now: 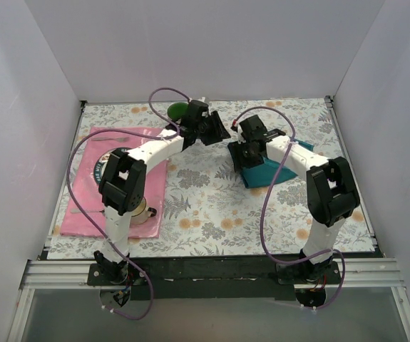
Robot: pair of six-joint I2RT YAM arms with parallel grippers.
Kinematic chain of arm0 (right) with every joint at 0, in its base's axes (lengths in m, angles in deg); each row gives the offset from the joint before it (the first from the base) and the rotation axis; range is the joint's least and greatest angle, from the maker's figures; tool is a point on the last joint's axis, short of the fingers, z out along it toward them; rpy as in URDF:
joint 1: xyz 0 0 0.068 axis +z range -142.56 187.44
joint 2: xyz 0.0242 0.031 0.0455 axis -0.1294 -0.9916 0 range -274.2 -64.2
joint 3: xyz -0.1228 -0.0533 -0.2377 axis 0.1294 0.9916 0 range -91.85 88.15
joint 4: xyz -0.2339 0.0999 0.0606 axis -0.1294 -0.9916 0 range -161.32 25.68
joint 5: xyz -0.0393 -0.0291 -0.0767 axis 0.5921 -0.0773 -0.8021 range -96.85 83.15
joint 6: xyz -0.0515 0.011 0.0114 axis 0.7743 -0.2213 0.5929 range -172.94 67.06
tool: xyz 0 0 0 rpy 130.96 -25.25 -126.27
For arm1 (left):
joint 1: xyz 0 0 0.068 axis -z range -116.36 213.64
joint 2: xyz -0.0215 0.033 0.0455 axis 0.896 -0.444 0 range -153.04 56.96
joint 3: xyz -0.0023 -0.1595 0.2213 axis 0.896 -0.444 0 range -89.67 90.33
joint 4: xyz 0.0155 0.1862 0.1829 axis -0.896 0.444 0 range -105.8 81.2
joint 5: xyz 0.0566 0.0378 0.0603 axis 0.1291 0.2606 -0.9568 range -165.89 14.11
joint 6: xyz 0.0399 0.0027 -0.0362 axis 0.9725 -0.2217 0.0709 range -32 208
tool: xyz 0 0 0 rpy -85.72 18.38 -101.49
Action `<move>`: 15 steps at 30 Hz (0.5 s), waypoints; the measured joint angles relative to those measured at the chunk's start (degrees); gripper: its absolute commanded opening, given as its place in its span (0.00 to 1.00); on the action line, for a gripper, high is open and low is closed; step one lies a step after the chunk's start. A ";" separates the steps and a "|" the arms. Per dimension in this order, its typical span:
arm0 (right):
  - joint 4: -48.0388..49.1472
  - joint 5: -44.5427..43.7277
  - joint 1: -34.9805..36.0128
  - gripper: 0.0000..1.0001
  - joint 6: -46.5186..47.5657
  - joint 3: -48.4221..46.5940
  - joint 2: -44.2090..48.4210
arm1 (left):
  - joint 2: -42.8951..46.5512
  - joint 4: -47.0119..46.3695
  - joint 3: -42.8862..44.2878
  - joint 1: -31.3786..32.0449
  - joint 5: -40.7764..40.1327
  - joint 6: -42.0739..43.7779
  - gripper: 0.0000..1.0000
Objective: Fold the napkin, place the utensils inside, and roll it up
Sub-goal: Fold the napkin
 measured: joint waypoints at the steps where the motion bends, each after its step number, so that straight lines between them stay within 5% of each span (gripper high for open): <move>1: -0.52 -1.22 0.59 0.65 0.52 -0.87 -0.13 | 1.97 0.22 -0.61 -0.31 -0.28 -0.55 0.43; 6: -2.12 -8.48 4.11 0.64 2.49 -4.94 -2.62 | 12.63 1.77 -5.73 -1.92 -3.63 -3.39 0.45; 15: -6.21 -22.12 9.97 0.45 4.17 -9.60 -8.81 | 20.52 3.78 -15.19 -5.14 -9.51 -6.88 0.47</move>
